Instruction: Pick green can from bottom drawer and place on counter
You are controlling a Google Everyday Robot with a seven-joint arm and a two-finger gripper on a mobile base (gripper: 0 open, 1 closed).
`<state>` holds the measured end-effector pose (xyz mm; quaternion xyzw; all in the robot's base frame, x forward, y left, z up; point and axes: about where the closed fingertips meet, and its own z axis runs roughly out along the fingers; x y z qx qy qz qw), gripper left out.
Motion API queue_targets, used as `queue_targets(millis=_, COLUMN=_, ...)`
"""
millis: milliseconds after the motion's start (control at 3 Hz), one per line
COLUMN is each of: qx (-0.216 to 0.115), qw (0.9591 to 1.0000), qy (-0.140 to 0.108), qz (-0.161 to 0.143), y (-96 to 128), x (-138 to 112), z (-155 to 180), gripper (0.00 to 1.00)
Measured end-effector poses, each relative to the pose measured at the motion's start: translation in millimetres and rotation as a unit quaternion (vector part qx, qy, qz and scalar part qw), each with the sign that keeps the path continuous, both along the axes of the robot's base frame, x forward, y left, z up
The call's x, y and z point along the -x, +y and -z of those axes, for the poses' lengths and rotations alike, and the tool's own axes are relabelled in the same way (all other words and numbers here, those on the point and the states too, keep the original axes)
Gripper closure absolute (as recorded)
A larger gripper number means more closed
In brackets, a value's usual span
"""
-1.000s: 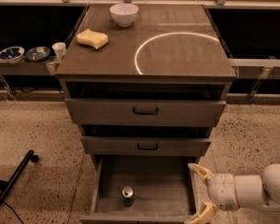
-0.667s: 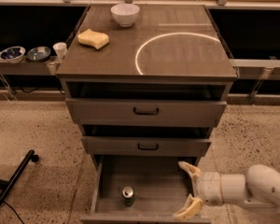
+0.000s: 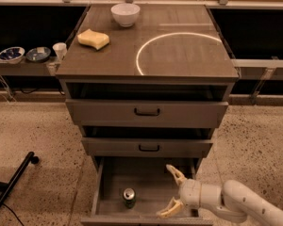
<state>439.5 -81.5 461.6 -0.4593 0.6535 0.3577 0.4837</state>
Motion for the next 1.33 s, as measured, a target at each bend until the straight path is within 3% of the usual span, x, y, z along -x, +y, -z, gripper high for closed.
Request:
queue_targets(millis=333, qx=-0.024, qw=0.9997, qy=-0.009, qz=-0.004, y=12, x=6, z=30, gripper=0.0)
queue_targets(millis=667, qx=-0.024, qw=0.9997, qy=-0.008, qz=-0.004, y=13, x=7, z=30, gripper=0.0)
queue_targets(millis=1000, qx=0.027, qw=0.9995, qy=-0.013, qz=0.014, y=7, x=-9, z=55, gripper=0.0)
queue_targets(millis=1333, qx=0.112, qw=0.993, qy=-0.019, qz=0.033, y=-2, x=-32, z=110, gripper=0.0)
